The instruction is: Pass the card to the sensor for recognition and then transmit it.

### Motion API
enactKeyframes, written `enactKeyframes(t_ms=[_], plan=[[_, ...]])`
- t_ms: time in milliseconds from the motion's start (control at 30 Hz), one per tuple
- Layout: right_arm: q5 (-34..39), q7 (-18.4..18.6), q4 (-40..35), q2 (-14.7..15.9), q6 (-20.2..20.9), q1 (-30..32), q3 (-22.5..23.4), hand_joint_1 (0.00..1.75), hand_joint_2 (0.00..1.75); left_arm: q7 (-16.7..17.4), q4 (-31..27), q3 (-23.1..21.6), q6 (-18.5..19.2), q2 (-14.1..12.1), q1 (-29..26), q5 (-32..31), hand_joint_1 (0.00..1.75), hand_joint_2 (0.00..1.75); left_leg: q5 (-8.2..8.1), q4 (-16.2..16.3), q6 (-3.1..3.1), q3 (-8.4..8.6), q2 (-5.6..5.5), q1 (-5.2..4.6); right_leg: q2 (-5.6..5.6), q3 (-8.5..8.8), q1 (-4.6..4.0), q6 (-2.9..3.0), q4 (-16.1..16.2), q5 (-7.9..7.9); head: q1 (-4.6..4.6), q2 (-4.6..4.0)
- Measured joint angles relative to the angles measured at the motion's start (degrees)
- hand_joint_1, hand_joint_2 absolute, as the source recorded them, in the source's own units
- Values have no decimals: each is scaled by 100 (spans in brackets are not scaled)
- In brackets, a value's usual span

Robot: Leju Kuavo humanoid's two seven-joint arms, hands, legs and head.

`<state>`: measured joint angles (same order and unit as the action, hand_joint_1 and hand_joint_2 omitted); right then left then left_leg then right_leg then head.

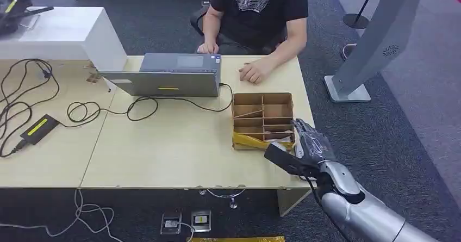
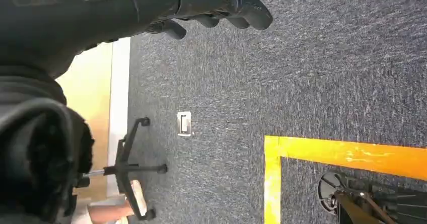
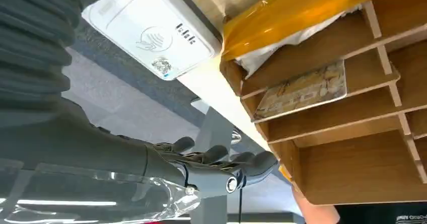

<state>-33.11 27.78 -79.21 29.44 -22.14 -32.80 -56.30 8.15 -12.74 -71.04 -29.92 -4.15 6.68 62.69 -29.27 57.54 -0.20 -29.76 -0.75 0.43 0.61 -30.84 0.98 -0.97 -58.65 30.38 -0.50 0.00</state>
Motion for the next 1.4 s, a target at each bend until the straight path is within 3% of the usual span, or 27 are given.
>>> enactKeyframes(t_ms=[733, 1400], plan=[[166, -481, 647, -365, -695, -240, -538, 0, 175, 181, 0, -7, 20, 2, 2, -68, 0, 0, 0, 0, 0, -2, -1, 0, 1, 0, 0, 0, 0, 0, -2, 2], [-142, -789, 1134, -820, -710, -479, -535, 0, 175, 330, 0, -9, -70, 90, 2, -48, 0, 0, 0, 0, 0, -1, -1, 0, 0, 0, 0, 0, 0, 0, 0, 2]])
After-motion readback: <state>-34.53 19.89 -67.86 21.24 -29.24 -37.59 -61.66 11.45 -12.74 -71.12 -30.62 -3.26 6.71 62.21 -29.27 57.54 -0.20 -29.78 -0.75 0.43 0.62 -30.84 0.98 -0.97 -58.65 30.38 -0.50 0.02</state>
